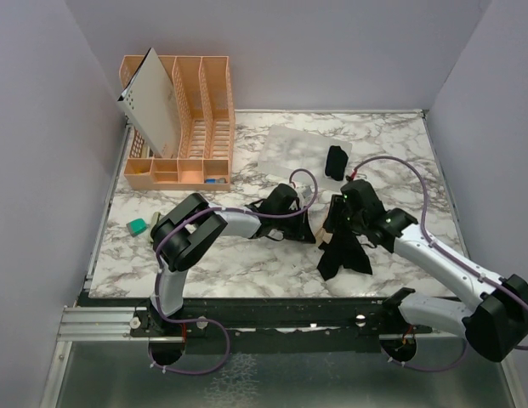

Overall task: Roll the underwear
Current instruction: Flatten out the underwear at the center of the board.

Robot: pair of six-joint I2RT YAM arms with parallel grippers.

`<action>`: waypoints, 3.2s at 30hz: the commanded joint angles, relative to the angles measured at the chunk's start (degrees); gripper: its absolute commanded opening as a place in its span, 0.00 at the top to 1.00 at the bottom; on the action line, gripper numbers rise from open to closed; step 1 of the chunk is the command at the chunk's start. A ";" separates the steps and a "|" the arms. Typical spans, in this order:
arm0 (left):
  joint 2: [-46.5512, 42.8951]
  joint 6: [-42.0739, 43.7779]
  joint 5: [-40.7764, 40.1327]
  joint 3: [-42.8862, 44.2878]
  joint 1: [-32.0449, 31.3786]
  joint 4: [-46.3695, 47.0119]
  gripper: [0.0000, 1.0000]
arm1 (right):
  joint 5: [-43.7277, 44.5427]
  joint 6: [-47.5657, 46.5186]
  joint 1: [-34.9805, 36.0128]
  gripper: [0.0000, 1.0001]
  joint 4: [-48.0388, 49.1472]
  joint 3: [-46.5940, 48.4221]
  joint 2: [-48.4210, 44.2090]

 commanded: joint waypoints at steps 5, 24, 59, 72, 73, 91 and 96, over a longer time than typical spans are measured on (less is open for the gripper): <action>-0.90 -2.01 1.36 -1.73 -0.36 2.78 1.00 | -6.08 -8.19 -0.16 0.52 11.19 -2.69 5.57; -1.28 -3.13 1.97 -1.78 -0.27 3.29 1.00 | -4.95 -16.83 0.85 0.48 23.82 -8.96 10.35; -7.67 -2.41 0.49 -4.58 2.79 2.65 1.00 | 8.30 -13.63 3.44 1.00 9.08 0.50 5.37; -39.90 13.75 -11.23 -3.62 15.60 -29.28 1.00 | 4.91 -12.09 3.44 0.99 2.42 12.53 -13.32; -42.20 15.22 -12.65 -2.22 16.09 -32.89 1.00 | 3.88 -11.84 3.44 1.00 2.51 13.28 -14.07; -66.64 12.87 -4.44 9.27 16.70 -71.22 1.00 | -38.25 -8.52 3.44 1.00 -5.24 18.36 -16.82; -59.24 14.75 -5.19 6.93 16.70 -74.27 1.00 | -19.48 -7.13 3.36 0.99 -9.55 13.70 -9.68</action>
